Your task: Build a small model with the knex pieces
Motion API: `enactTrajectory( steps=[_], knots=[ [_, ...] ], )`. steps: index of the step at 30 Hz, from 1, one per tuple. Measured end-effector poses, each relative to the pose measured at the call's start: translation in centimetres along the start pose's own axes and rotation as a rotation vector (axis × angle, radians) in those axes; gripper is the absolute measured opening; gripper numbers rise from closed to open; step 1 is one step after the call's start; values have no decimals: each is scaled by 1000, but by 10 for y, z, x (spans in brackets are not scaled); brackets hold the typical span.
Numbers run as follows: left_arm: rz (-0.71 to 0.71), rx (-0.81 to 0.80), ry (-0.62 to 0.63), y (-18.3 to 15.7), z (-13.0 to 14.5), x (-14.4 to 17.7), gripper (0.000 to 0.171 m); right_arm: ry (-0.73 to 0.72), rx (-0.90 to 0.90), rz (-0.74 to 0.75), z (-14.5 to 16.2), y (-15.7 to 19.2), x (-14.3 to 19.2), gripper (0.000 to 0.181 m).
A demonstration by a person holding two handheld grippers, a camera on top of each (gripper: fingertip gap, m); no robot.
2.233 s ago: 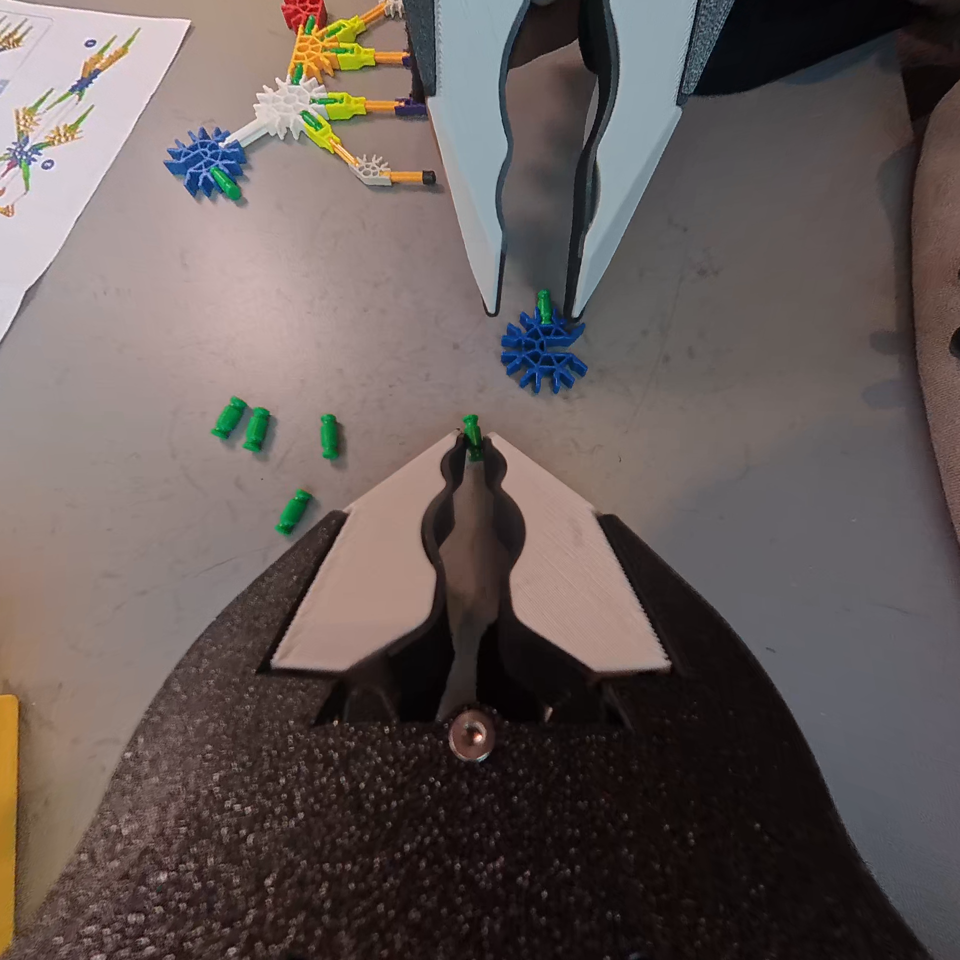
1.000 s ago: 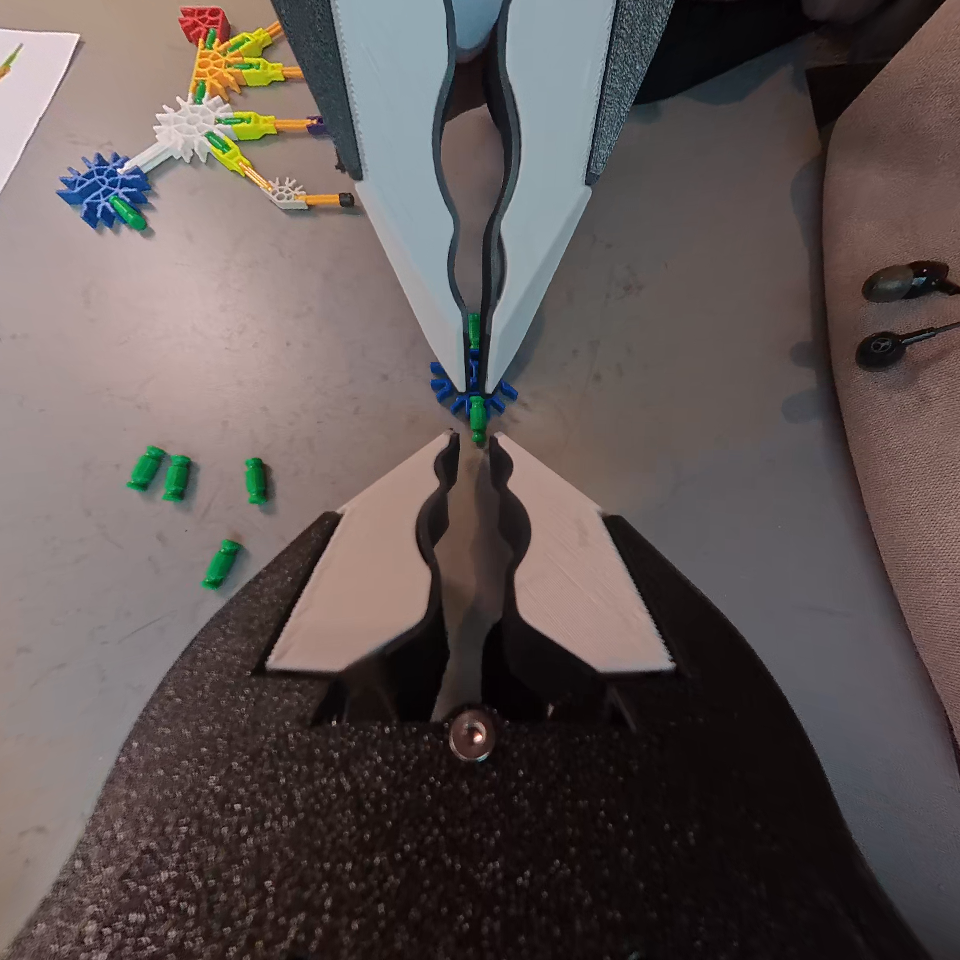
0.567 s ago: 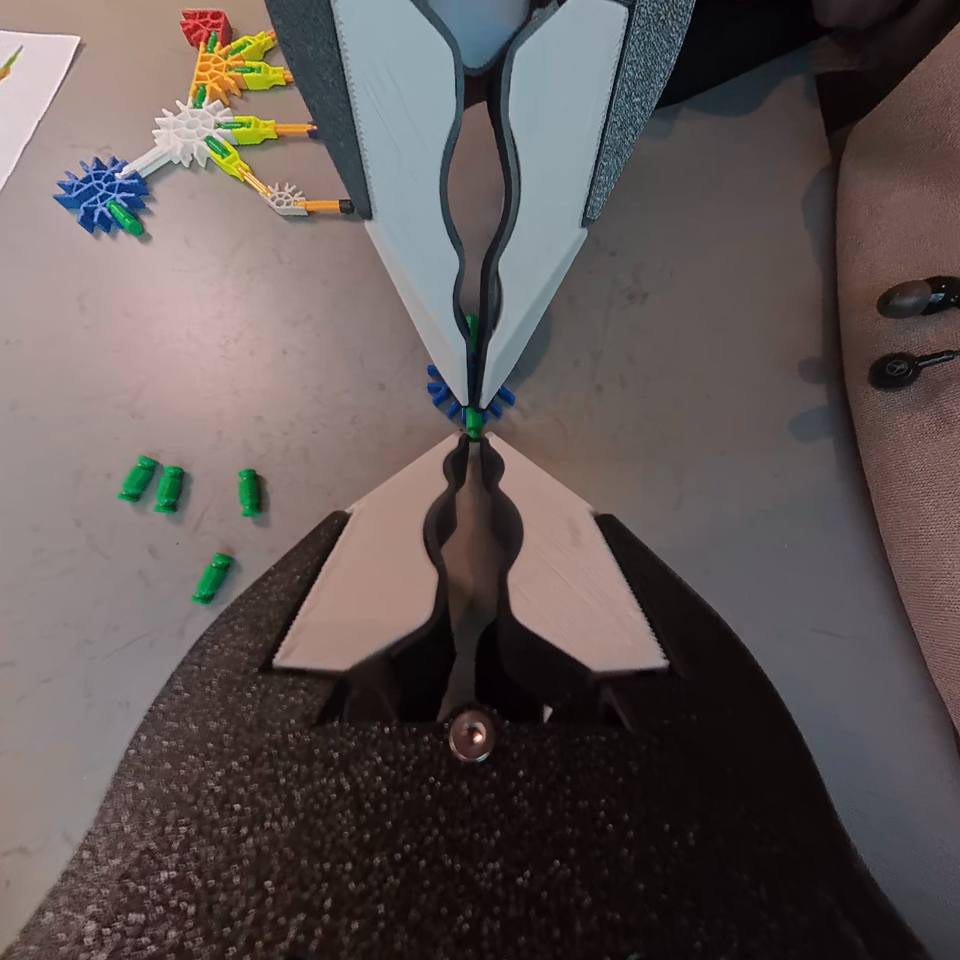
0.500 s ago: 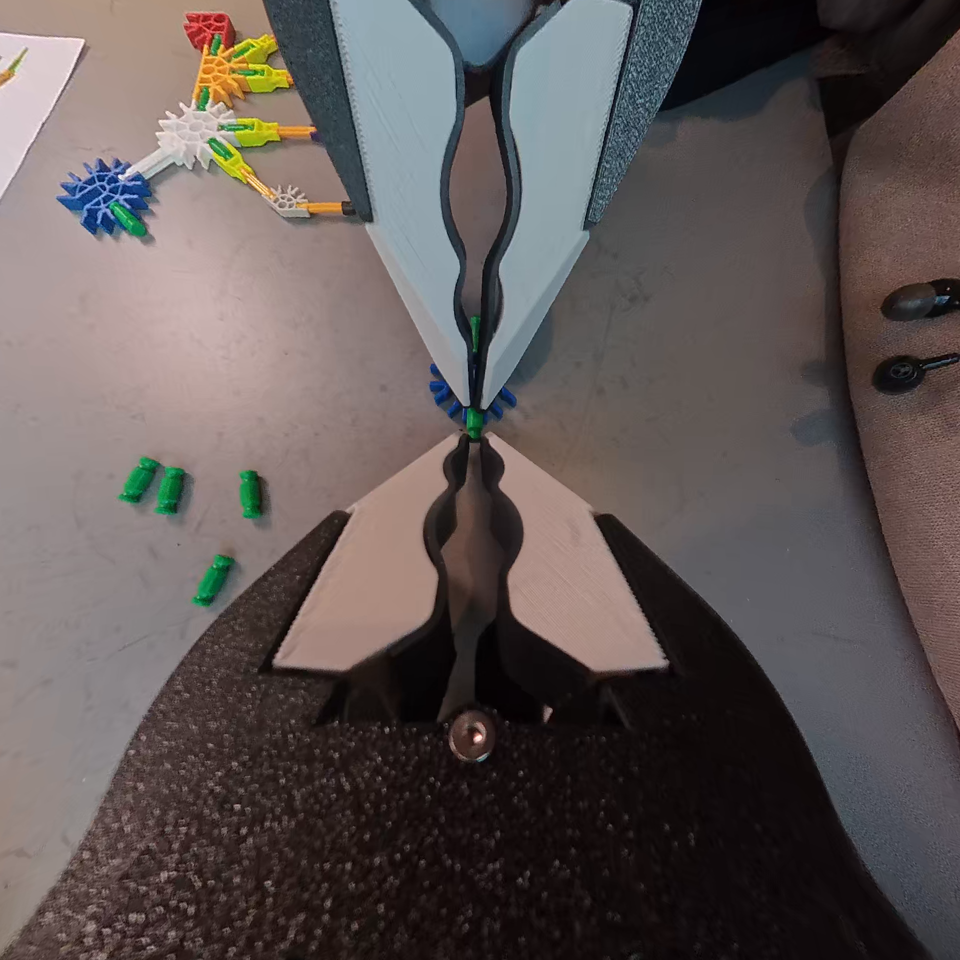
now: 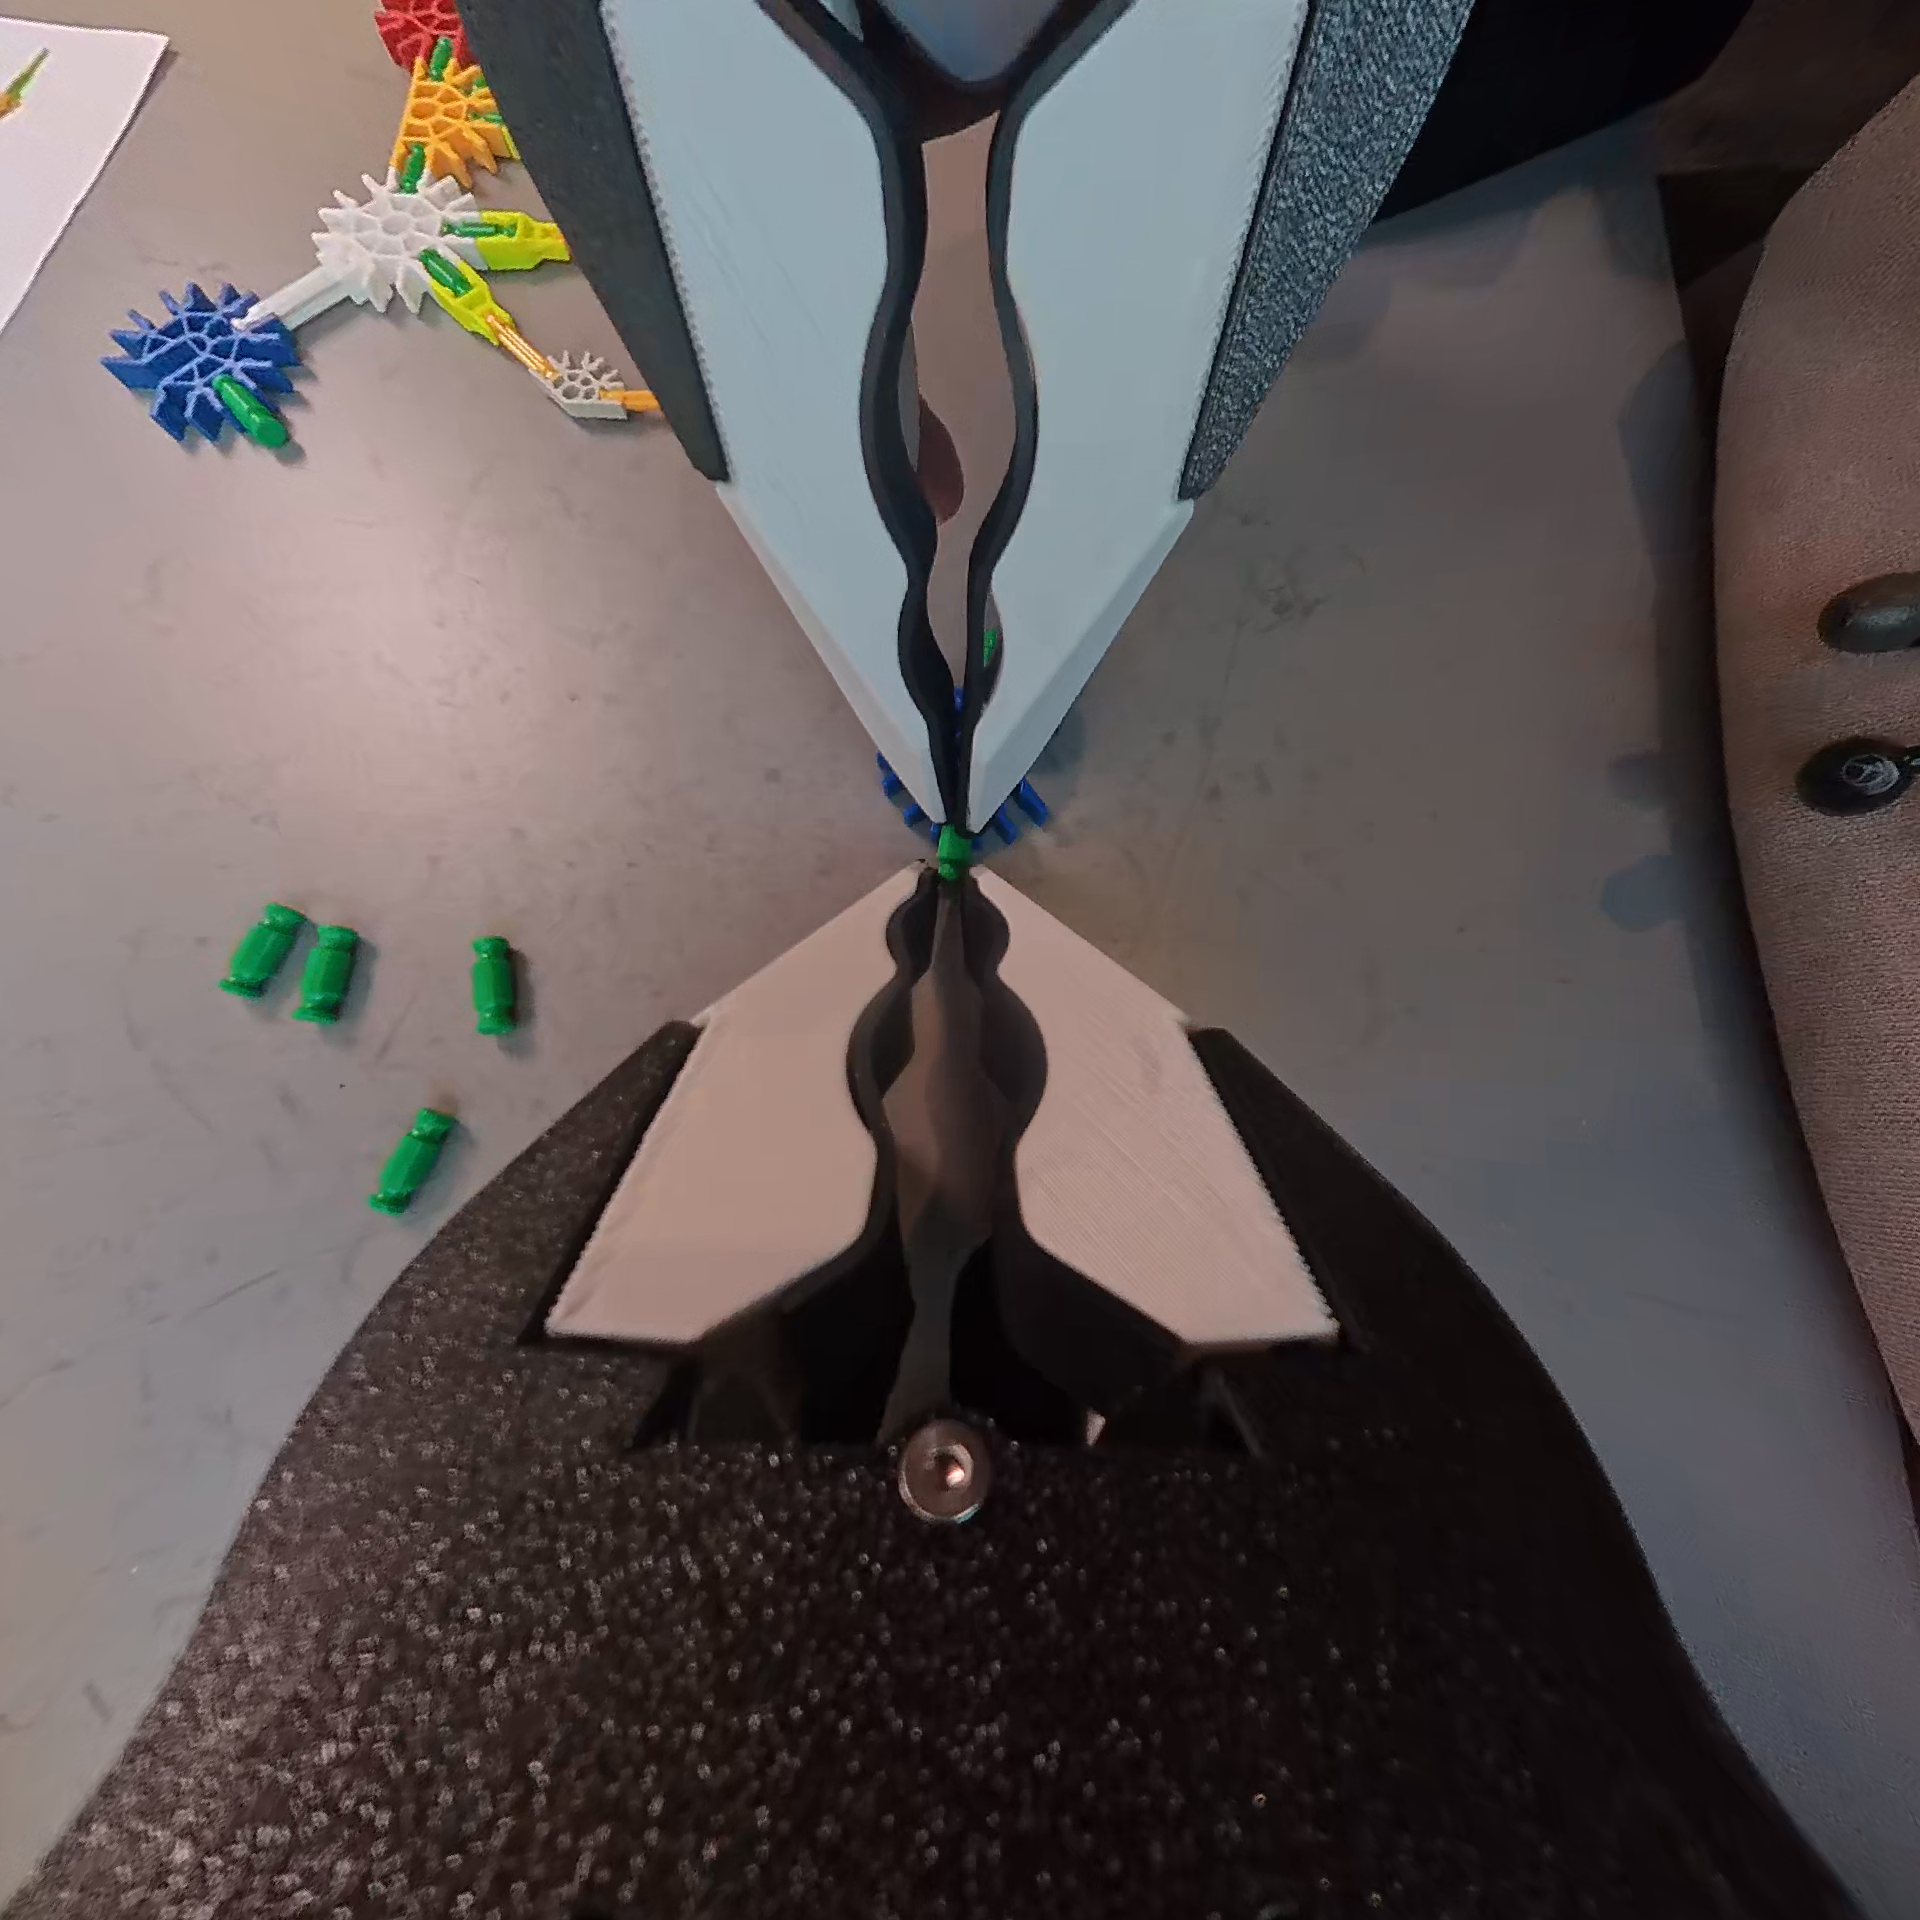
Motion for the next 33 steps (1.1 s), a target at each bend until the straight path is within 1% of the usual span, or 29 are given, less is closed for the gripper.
enactTrajectory(
  steps=[5, 11, 20, 25, 28, 33],
  knots=[
    [-8, -6, 4, 0, 0, 0, 3, 6, -6, -9, 0, 0, 0, 0],
    [-15, -12, -6, -1, -1, -2, 5, -31, 3, 0, 1, -1, 0, 0],
    [-18, -27, 11, -2, -2, -3, 5, -44, 17, 8, 1, -3, 5, 2],
    [-20, -31, 14, -2, -2, -3, 5, -20, 28, 3, -2, -6, 16, 1],
    [-23, -34, 15, -2, -2, -3, 5, 3, 55, -4, -6, -2, 13, 0],
    [-25, -35, 14, -2, -2, -3, 5, 54, 72, 1, -2, -1, 4, 0]
  ],
)
Point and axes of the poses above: each gripper's, where its closed fingertips meet, x back along the fingers, z out of its underside, y = z × x across the jaws, the point moved 6 cm from there along x, back along the fingers, and after that the axes turned 3 degrees about -x, right-handed, at the moved point
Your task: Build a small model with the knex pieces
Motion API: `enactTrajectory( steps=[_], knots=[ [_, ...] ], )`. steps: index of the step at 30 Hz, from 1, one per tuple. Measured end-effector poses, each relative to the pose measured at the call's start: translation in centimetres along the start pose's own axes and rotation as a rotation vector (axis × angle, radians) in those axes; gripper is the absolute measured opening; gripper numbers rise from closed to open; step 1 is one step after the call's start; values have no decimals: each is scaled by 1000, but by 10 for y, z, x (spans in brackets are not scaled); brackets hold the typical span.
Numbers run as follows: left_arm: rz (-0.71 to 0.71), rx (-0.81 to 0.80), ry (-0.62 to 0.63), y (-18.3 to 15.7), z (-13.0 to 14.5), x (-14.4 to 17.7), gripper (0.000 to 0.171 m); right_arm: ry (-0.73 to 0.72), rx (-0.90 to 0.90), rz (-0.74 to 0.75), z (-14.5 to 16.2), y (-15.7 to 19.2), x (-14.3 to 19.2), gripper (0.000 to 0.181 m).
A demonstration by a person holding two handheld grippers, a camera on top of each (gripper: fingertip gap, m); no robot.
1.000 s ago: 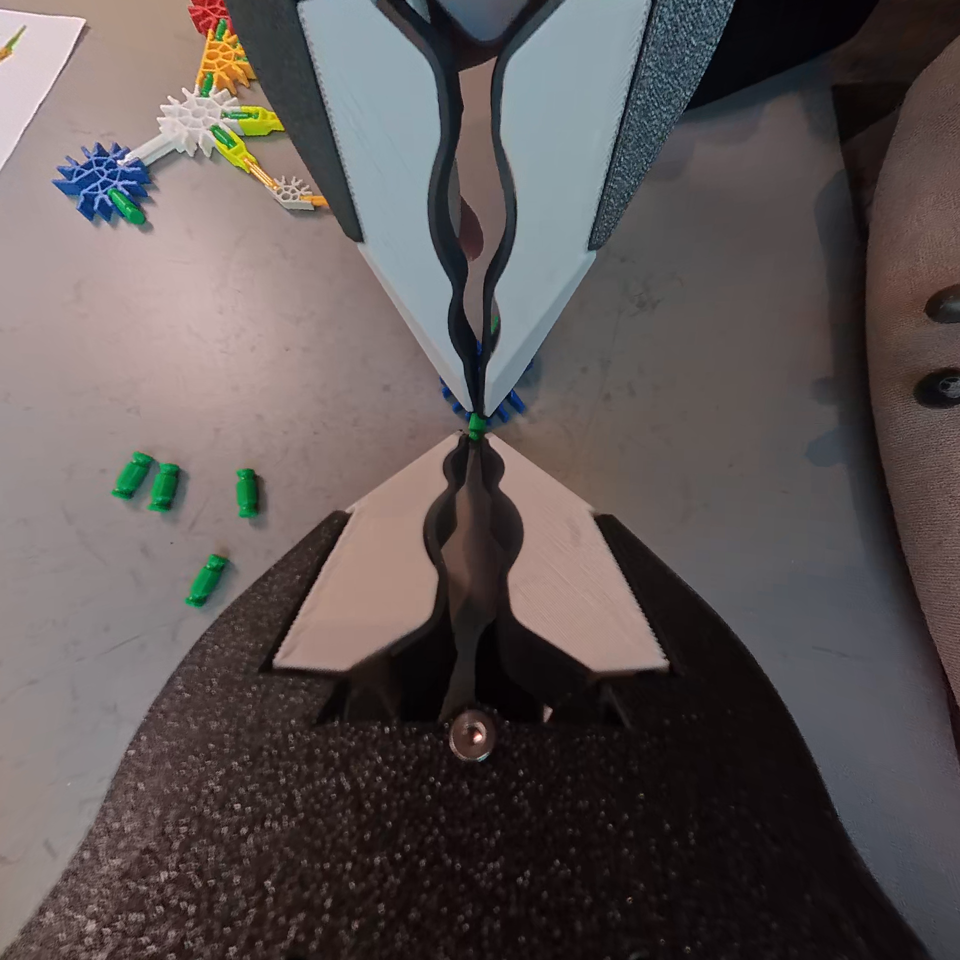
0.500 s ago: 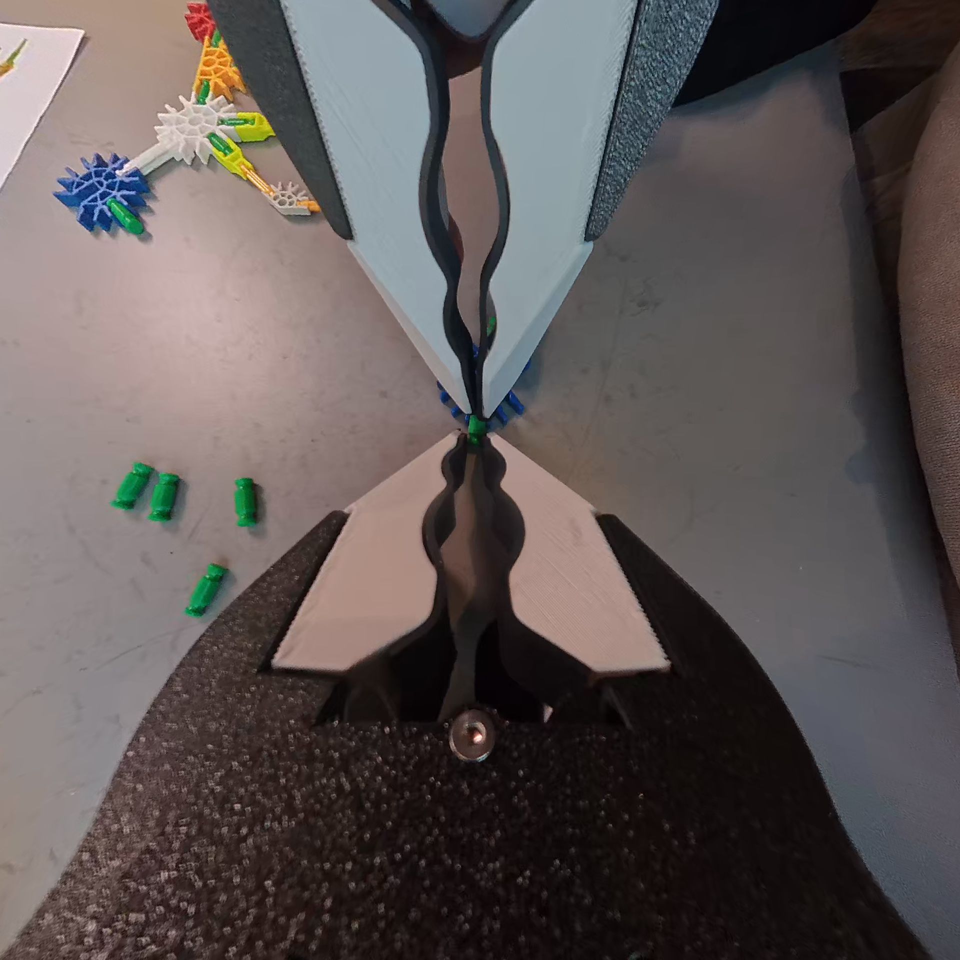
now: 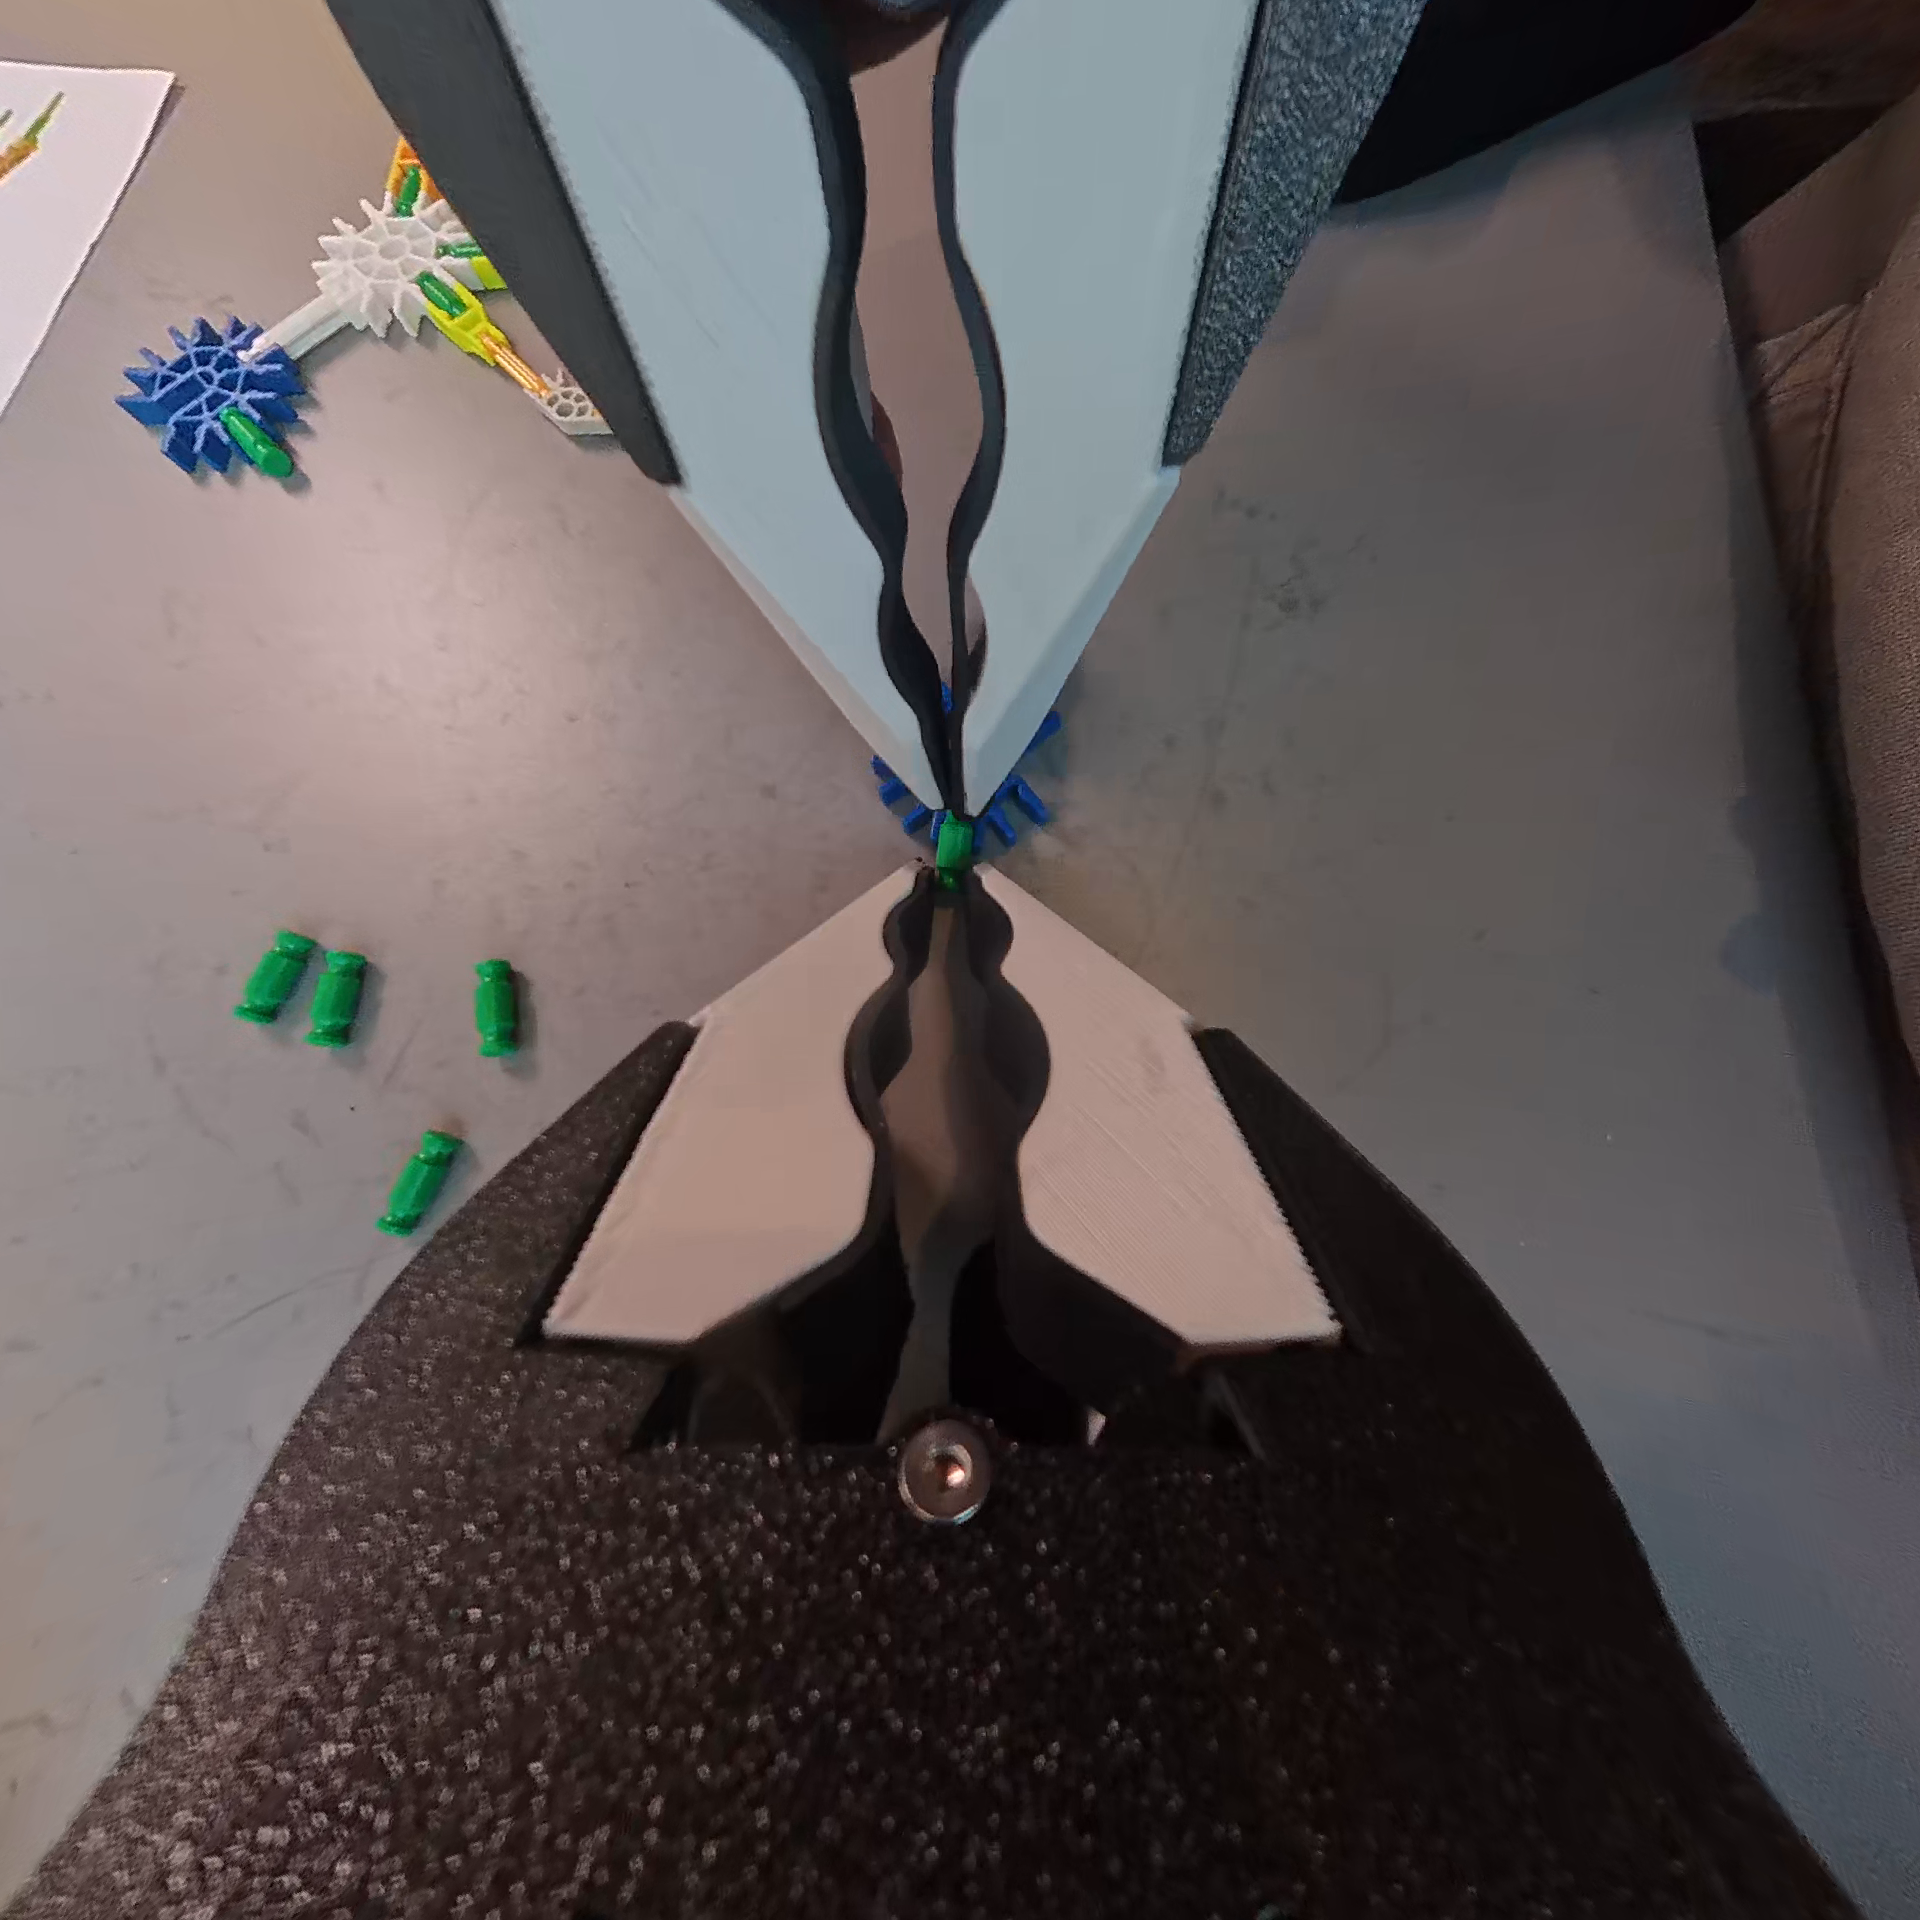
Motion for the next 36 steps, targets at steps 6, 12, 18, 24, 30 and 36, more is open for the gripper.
enactTrajectory(
  steps=[6, 12, 18, 24, 30, 36],
  knots=[
    [17, 27, -17, 1, 0, 0, 5, 58, 44, 25, -2, 2, -1, 0],
    [62, 79, -25, 2, 3, 1, 5, 93, 57, 6, -5, 2, -5, 0],
    [65, 69, -29, 2, 5, 4, 5, 139, 60, -17, -10, 1, -7, 0],
    [77, 77, -23, 3, 8, 8, 5, 49, 36, -19, -8, 0, -7, 0],
    [81, 71, -18, 3, 10, 10, 4, -230, -84, 73, 10, -7, 17, 31],
    [84, 114, -58, 19, 16, 33, 11, -228, -90, 80, 31, 4, -1, 51]
  ],
)
Point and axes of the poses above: each gripper's, where its closed fingertips meet, x back along the fingers, z out of its underside, y = z × x across the jaws, the point moved 6 cm from there along x, back along the fingers, and after that the axes turned 3 degrees about -x, right-handed, at the moved point
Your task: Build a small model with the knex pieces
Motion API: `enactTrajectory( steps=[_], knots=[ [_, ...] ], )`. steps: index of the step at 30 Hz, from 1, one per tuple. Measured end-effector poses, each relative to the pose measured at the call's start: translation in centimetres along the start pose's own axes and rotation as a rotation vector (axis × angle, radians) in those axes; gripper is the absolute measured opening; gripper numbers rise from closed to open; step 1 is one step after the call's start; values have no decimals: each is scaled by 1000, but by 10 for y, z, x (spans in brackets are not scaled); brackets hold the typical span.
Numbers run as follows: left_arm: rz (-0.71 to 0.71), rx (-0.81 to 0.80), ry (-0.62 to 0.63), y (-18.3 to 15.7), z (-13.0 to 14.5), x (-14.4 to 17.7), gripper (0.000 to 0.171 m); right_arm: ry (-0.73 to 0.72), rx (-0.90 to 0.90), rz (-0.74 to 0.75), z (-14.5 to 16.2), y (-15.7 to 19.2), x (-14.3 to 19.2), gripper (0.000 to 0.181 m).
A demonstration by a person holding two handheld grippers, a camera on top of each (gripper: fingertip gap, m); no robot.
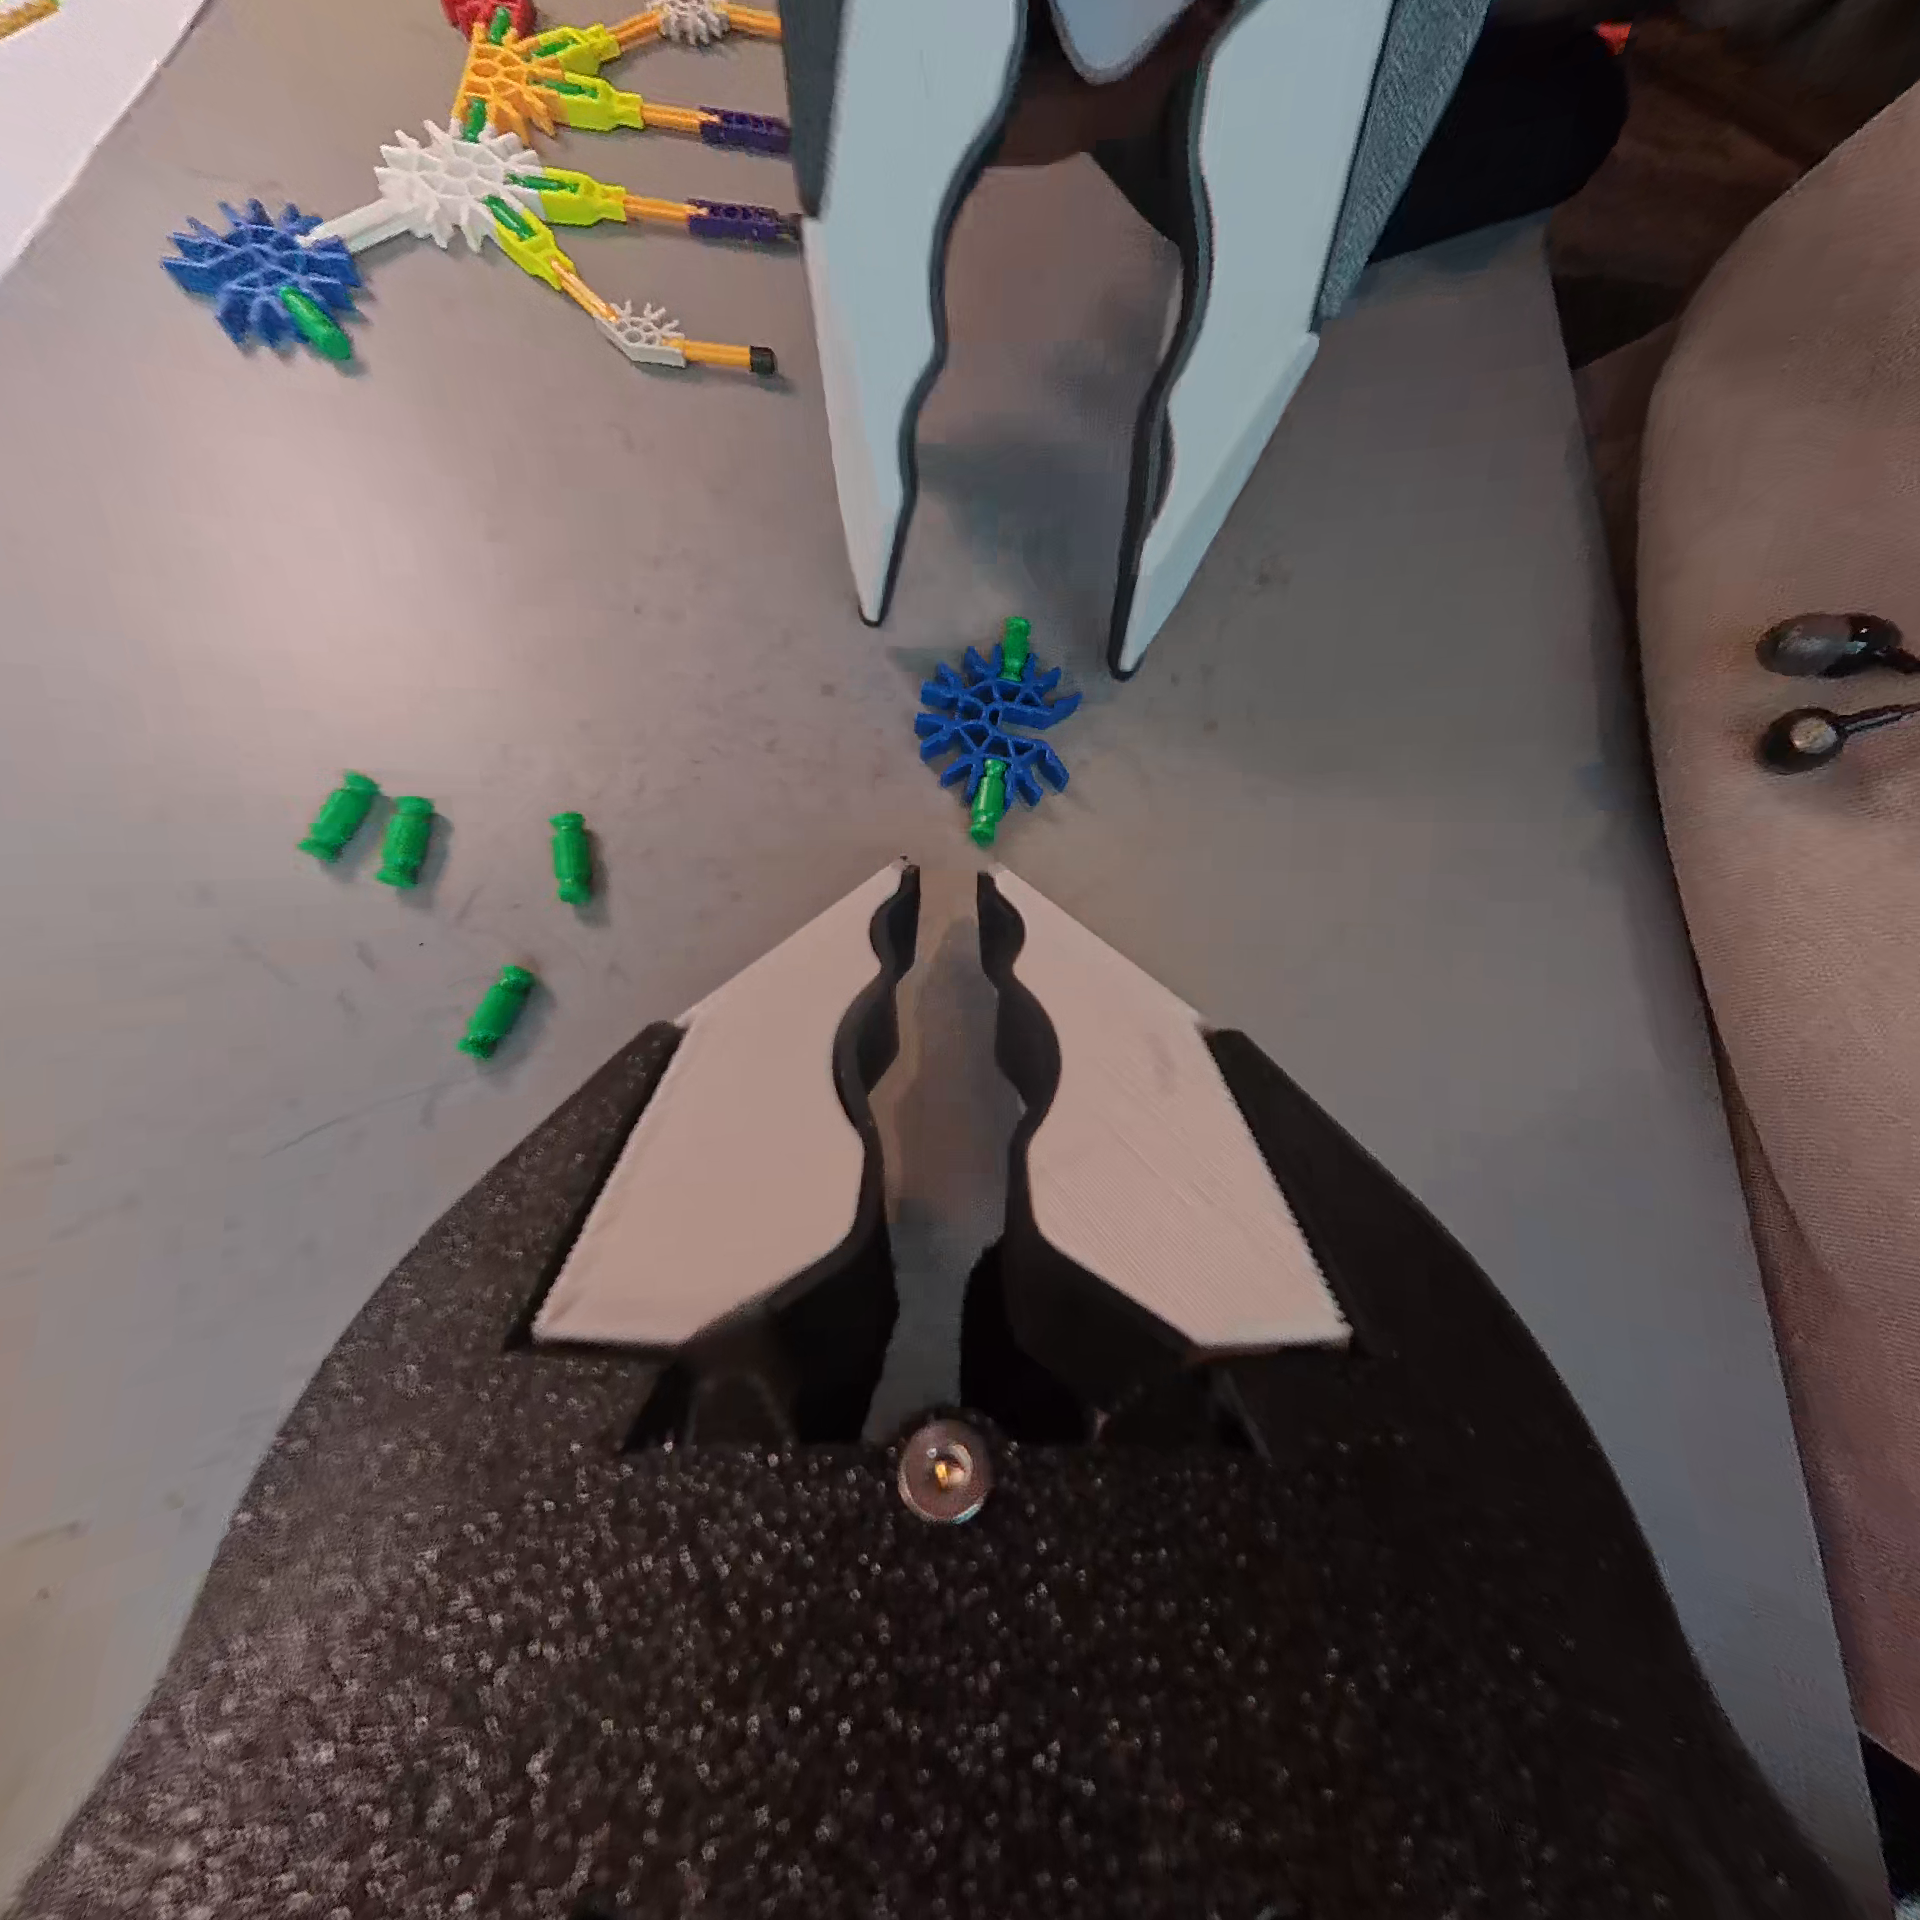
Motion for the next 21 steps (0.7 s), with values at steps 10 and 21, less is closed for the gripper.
enactTrajectory(
  steps=[10, 21],
  knots=[
    [-370, 88, -15, 59, 16, 24, 15, 15, 142, -102, -10, 0, -9, 35],
    [-328, 65, 56, 55, 19, 11, 5, 8, 193, -152, -5, 4, -6, 35]
  ],
)
Point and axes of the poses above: each gripper's, where its closed fingertips meet, x back along the fingers, z out of its underside, y = z × x across the jaws, the point moved 6 cm from there along x, back along the fingers, and after that the axes turned 3 degrees about -x, right-handed, at the moved point
